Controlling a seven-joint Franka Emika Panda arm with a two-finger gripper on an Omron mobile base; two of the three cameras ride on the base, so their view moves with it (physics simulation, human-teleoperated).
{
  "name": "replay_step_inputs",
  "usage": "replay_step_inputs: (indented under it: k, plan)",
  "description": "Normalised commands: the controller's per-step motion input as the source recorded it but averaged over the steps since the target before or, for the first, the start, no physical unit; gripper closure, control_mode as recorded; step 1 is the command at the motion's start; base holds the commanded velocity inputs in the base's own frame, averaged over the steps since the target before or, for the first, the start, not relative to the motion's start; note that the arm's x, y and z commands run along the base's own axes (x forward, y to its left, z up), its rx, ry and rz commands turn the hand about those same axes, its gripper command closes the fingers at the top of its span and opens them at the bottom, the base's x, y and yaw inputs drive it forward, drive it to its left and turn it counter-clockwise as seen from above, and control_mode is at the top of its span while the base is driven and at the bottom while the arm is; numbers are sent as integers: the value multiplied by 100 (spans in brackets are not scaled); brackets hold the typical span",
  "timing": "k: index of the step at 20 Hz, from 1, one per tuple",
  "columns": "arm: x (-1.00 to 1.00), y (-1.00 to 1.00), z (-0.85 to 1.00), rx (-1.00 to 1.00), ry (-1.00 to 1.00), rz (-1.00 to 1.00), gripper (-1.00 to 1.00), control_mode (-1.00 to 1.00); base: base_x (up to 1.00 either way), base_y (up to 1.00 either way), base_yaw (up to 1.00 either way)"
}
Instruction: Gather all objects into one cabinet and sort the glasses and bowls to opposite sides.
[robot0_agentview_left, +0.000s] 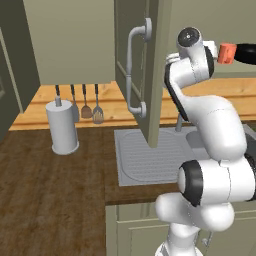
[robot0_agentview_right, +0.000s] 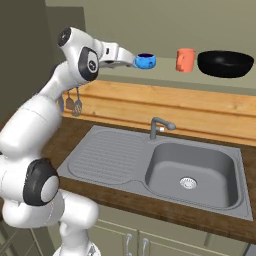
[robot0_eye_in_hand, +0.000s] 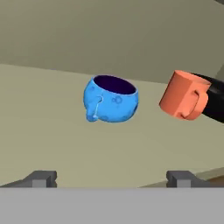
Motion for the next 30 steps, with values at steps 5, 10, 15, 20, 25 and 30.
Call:
replay_step_inputs:
  k: [5,10,15,20,25,30]
  plan:
    - [0,-24,-1,0,20,-35,-100,-100,0,0,0]
    - [0,0,-4,5,1,-21,-100,-100,0,0,0]
    - [3,-2,-8,9,0,-15,-100,-100,0,0,0]
    - [14,-7,-5,11,-1,-5,-100,-100,0,0,0]
    - [13,0,-1,8,-9,3,-100,-100,0,0,0]
    - [18,-3,-10,3,-10,9,-100,-100,0,0,0]
